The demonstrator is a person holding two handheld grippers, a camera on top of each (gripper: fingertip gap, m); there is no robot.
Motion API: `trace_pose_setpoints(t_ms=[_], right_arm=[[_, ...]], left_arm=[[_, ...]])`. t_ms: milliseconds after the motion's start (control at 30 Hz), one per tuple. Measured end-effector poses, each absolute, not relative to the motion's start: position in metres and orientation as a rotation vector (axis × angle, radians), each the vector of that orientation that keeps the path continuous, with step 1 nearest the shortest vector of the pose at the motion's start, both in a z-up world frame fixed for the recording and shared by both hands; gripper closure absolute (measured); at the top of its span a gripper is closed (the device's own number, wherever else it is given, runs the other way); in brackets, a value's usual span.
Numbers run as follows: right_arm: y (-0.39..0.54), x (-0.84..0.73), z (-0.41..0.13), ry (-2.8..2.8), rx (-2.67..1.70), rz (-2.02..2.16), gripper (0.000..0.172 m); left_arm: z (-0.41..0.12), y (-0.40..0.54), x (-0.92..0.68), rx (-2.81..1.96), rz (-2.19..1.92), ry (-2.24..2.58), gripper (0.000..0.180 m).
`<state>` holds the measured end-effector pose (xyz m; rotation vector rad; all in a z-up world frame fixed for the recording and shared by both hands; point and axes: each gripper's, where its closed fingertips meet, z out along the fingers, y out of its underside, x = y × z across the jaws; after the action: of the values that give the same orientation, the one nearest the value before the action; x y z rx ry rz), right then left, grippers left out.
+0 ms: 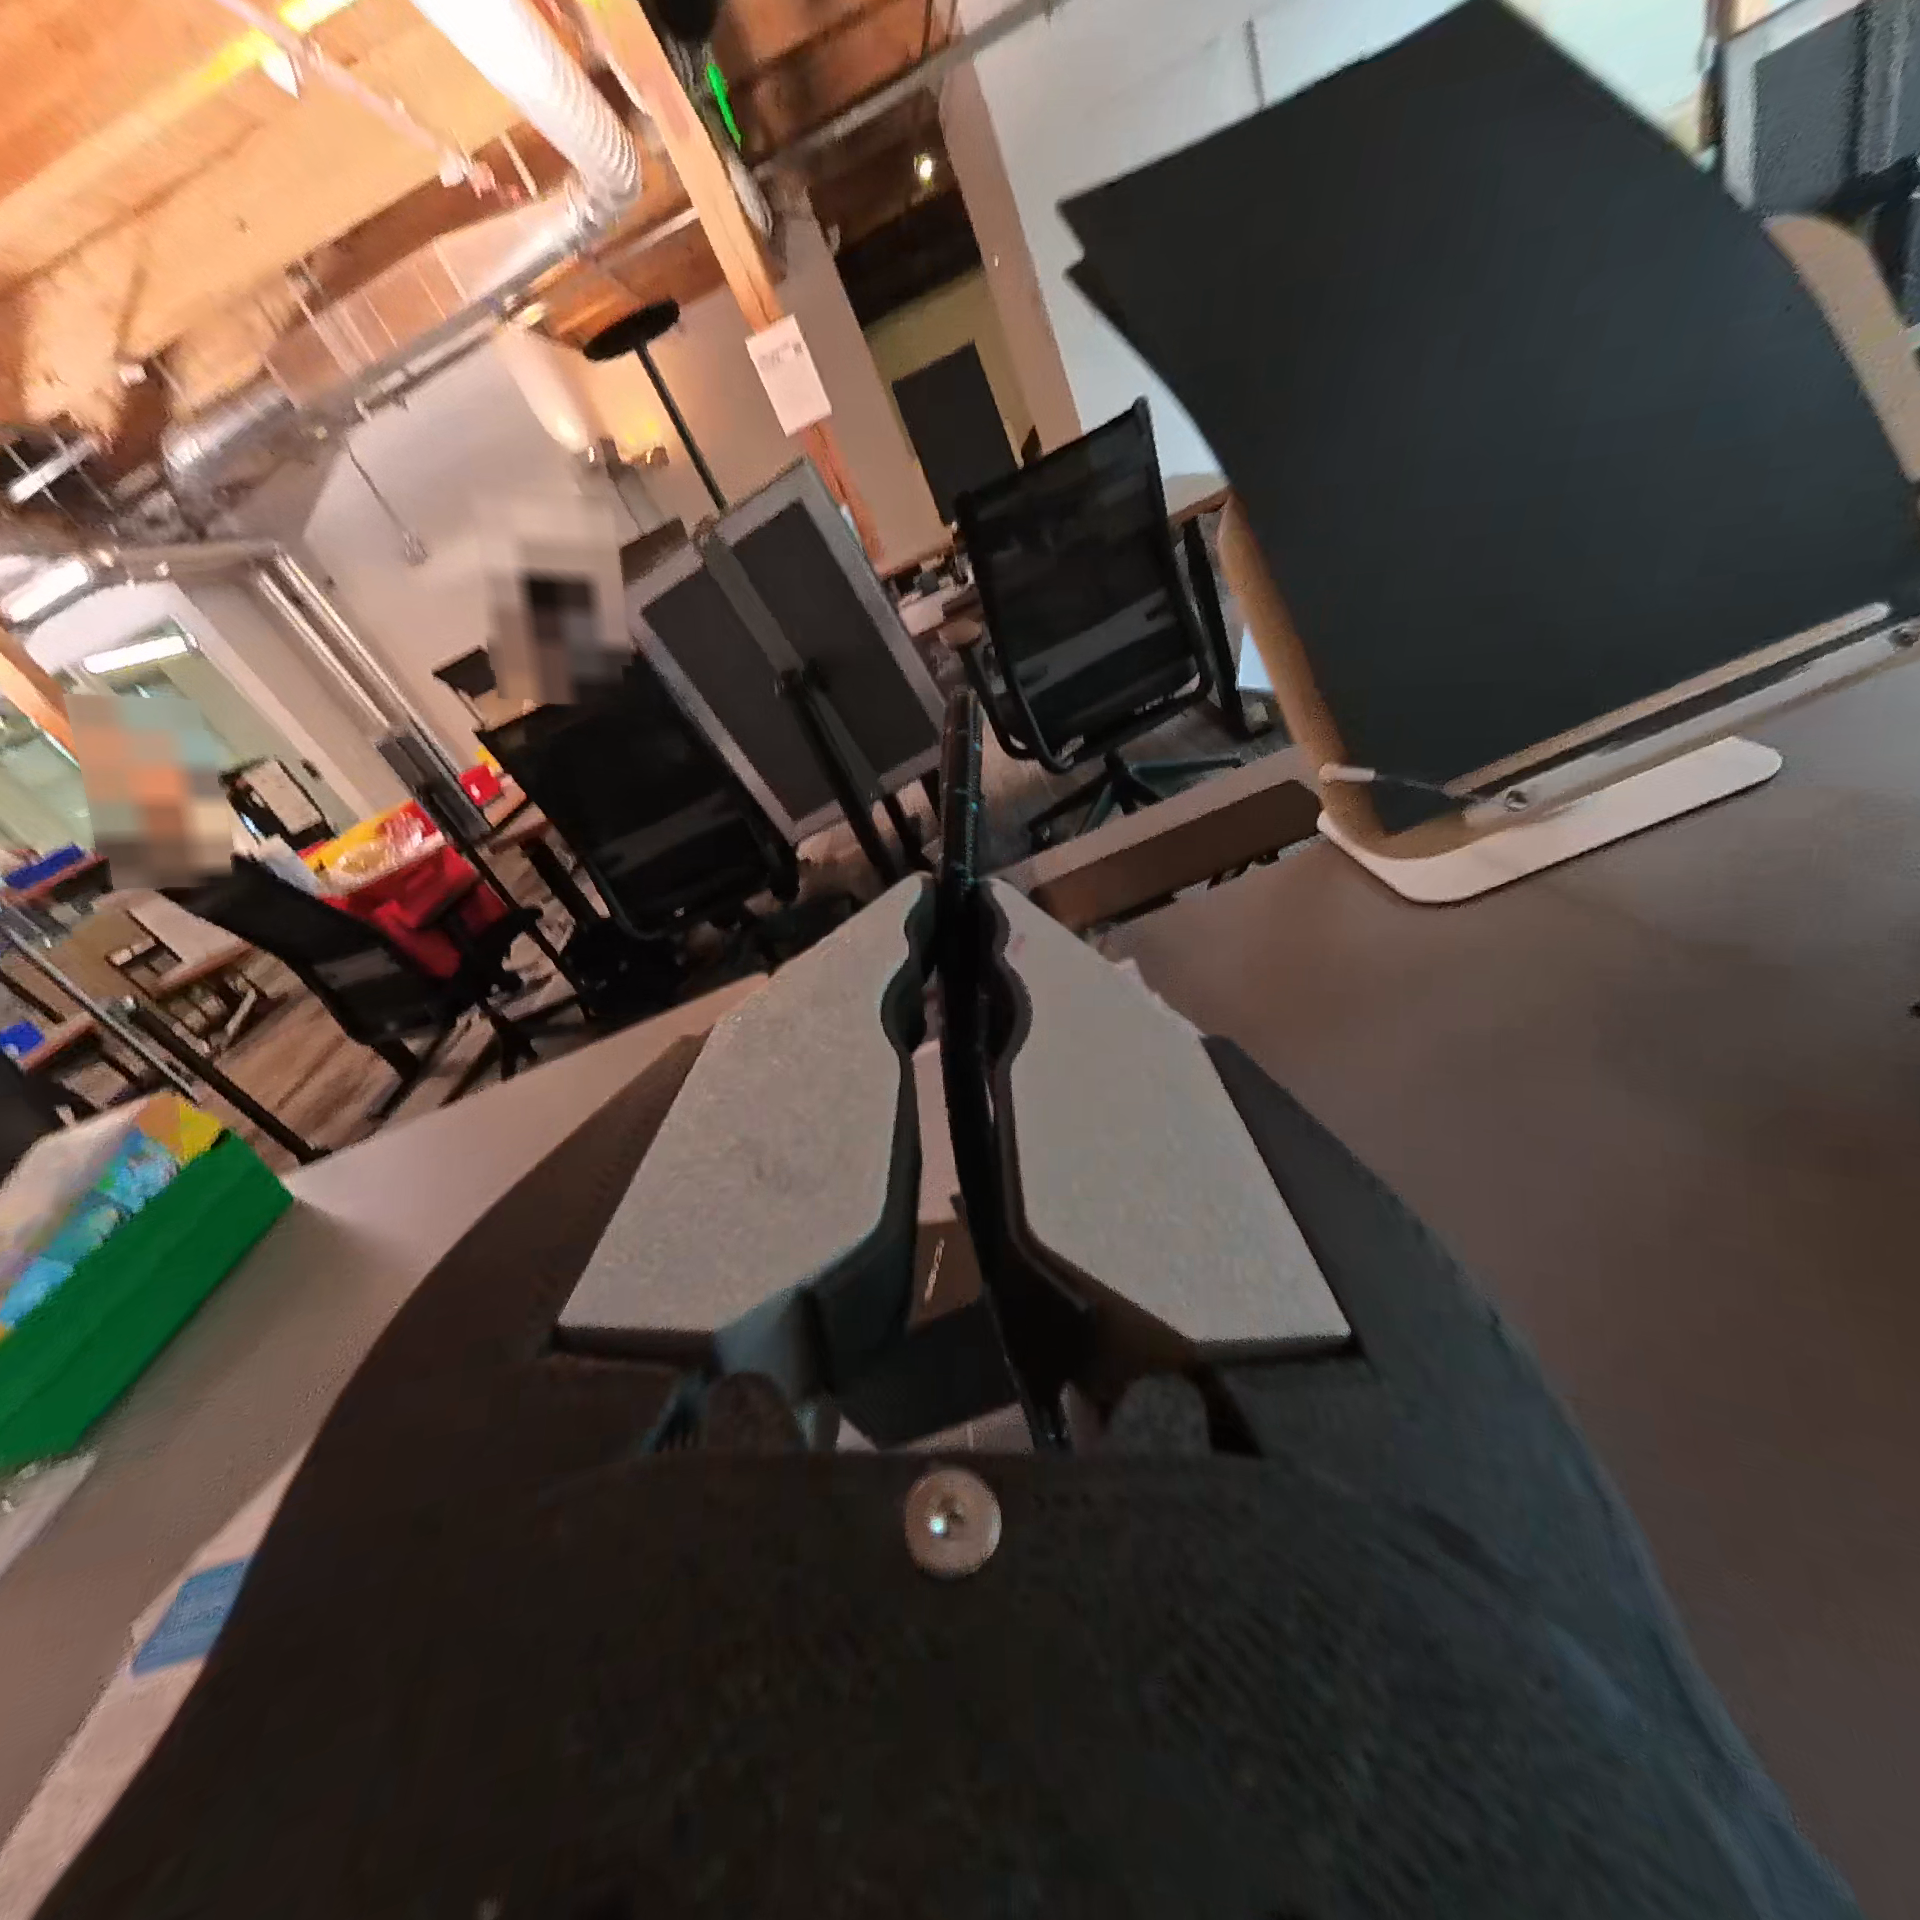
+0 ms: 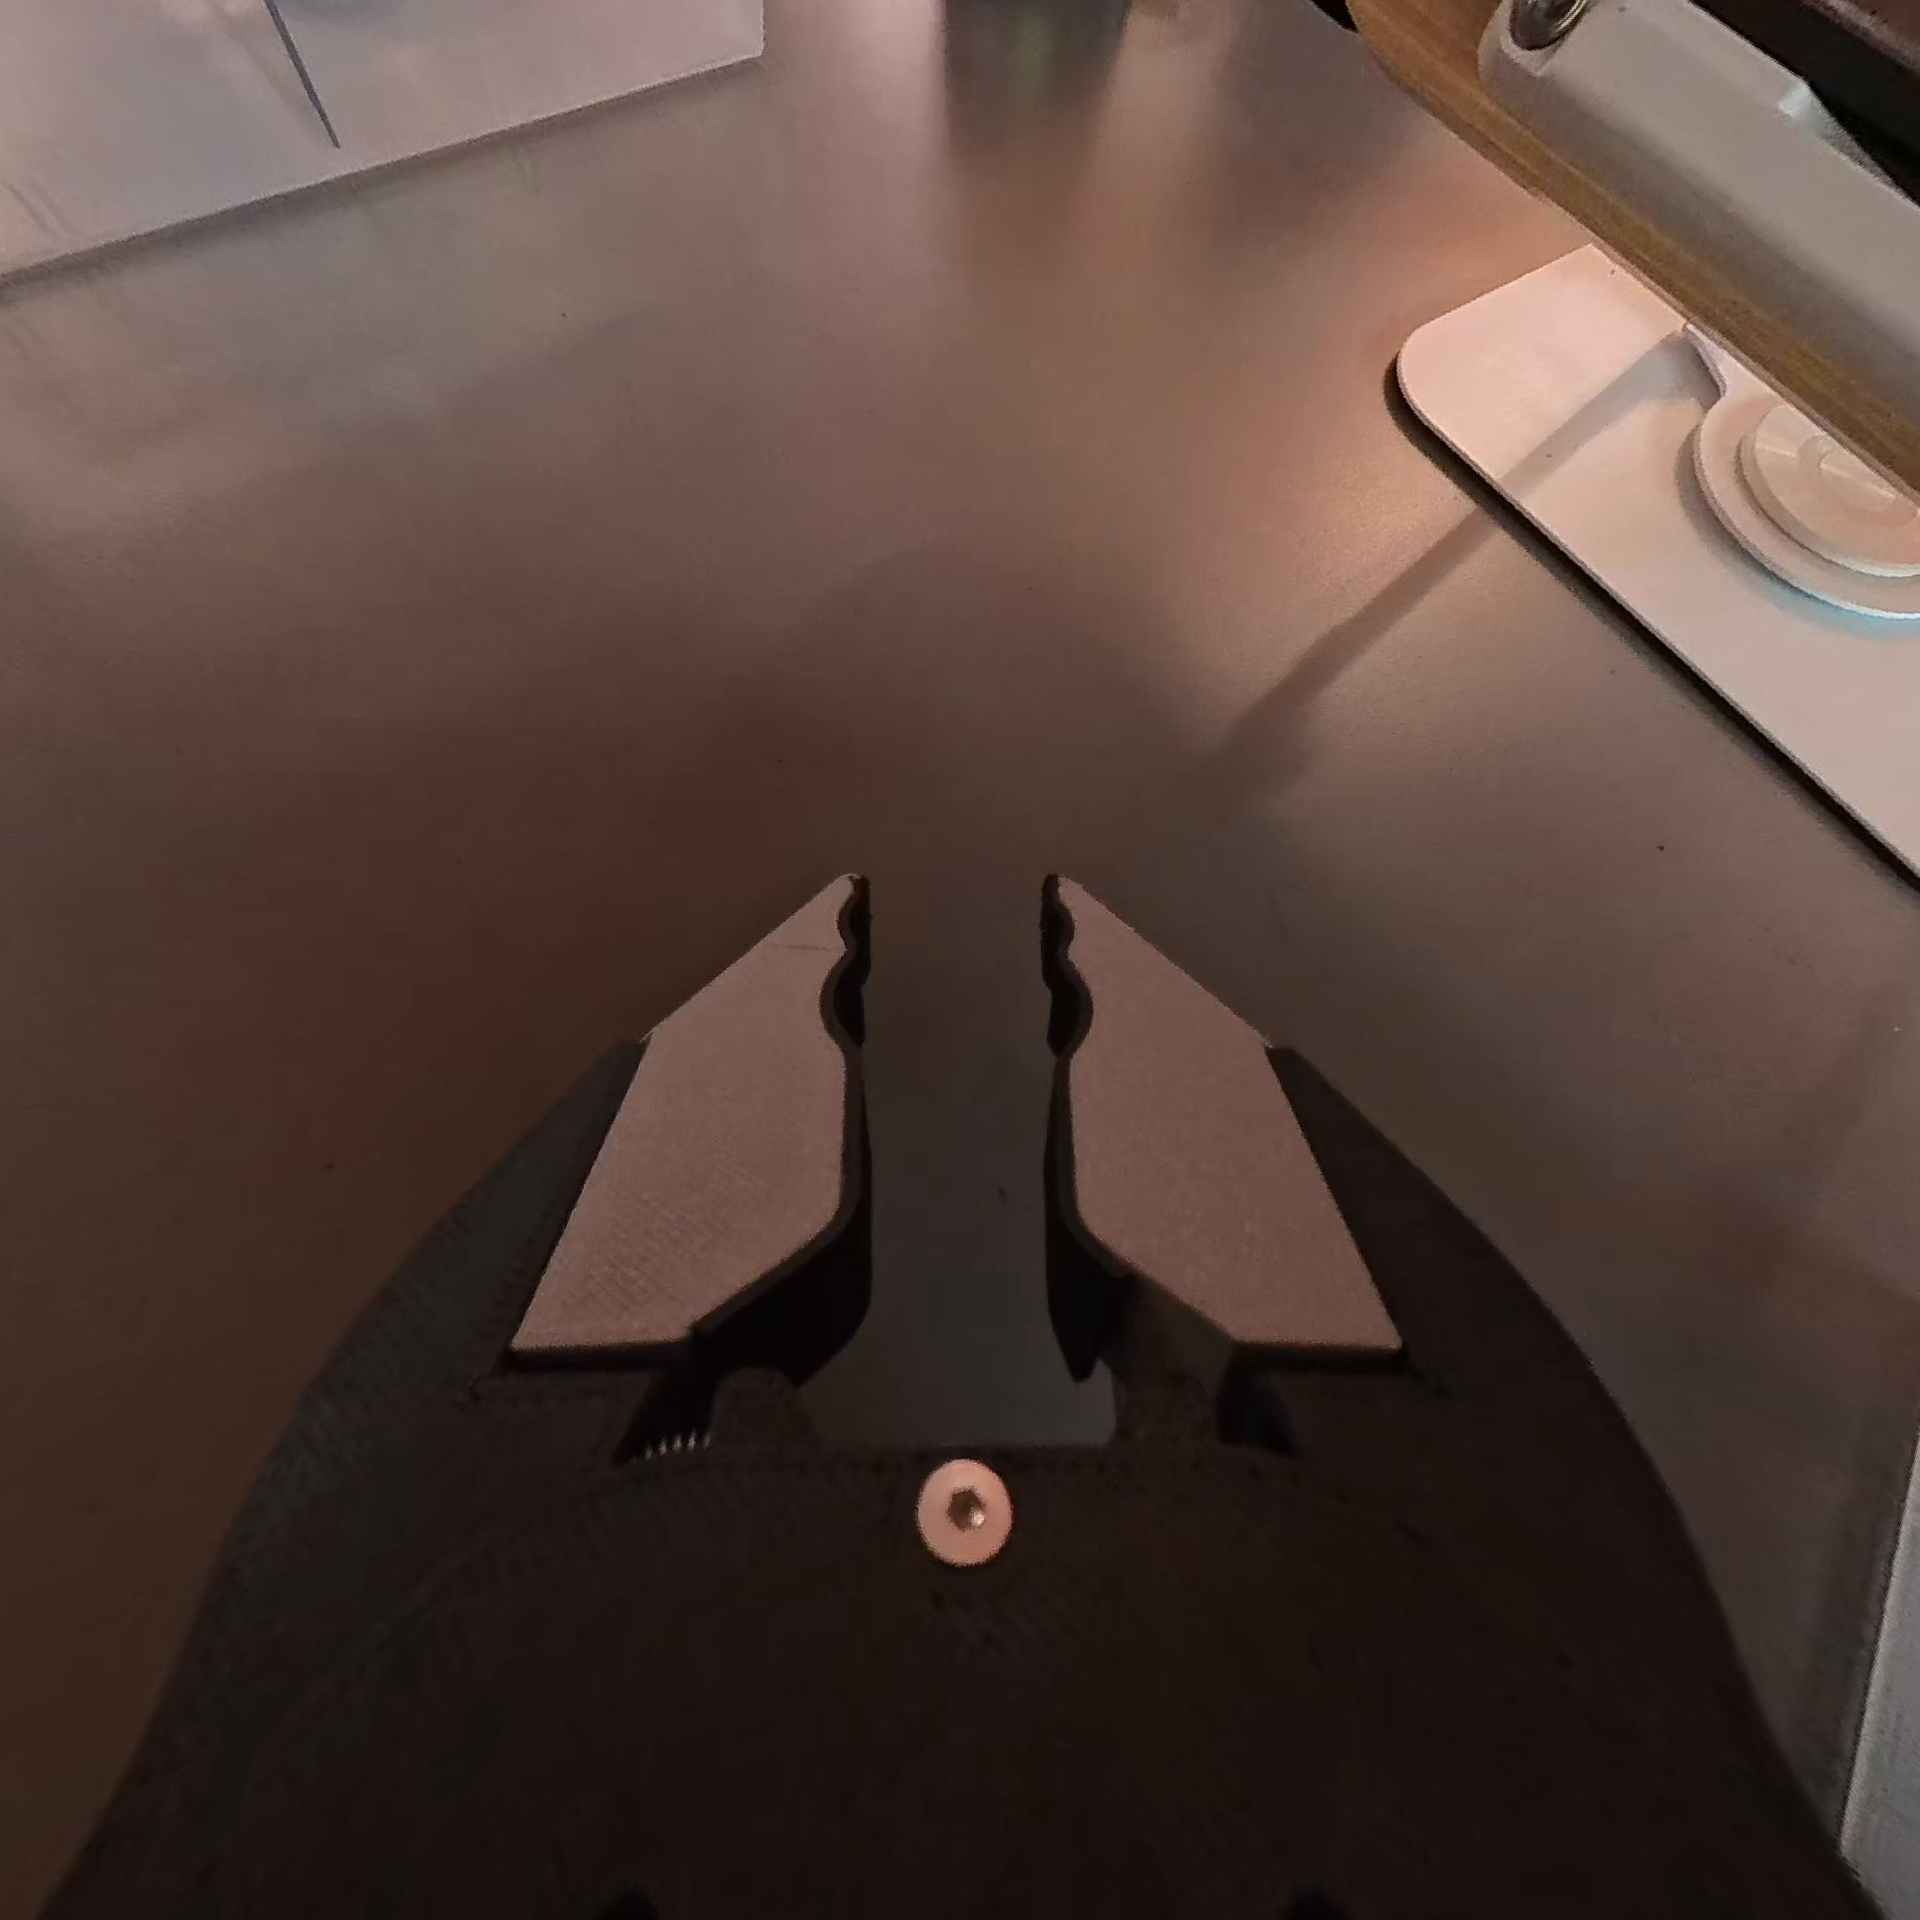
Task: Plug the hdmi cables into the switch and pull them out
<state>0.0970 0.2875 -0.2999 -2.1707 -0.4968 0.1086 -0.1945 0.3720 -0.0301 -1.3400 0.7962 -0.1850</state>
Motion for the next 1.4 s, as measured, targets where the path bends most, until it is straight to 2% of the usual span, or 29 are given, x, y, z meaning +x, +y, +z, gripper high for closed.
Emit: trace_pose_setpoints(t_ms=[333,500,567,767,900,1000,1167,1333,1400], right_arm=[[0.288,0.098,-0.298,-0.472,-2.164,0.139,0.143],[0.287,0.099,-0.296,-0.470,-2.156,0.131,0.143],[0.287,0.099,-0.296,-0.475,-2.151,0.116,0.143],[0.288,0.100,-0.294,-0.474,-2.146,0.113,0.143],[0.288,0.100,-0.293,-0.471,-2.143,0.112,0.142],[0.289,0.100,-0.292,-0.464,-2.135,0.112,0.139],[0.290,0.105,-0.292,-0.440,-2.140,0.089,0.140],[0.291,0.112,-0.290,-0.395,-2.139,0.083,0.138],[0.291,0.112,-0.288,-0.386,-2.130,0.095,0.137]], left_arm=[[0.003,0.288,-0.098,-1.137,-0.296,1.006,0.176],[-0.028,0.267,-0.047,-1.187,-0.453,1.143,0.176],[-0.039,0.280,-0.040,-1.211,-0.394,1.142,0.176],[-0.036,0.312,-0.039,-1.223,-0.288,1.120,0.176],[-0.092,0.277,-0.009,-1.337,-0.514,1.333,0.176],[-0.113,0.256,0.000,-1.390,-0.714,1.374,0.157],[-0.106,0.274,-0.014,-1.462,-0.707,1.344,0.133],[-0.098,0.320,-0.041,-1.582,-0.685,1.230,0.132],[-0.104,0.346,-0.054,-1.697,-0.745,1.173,0.126]])
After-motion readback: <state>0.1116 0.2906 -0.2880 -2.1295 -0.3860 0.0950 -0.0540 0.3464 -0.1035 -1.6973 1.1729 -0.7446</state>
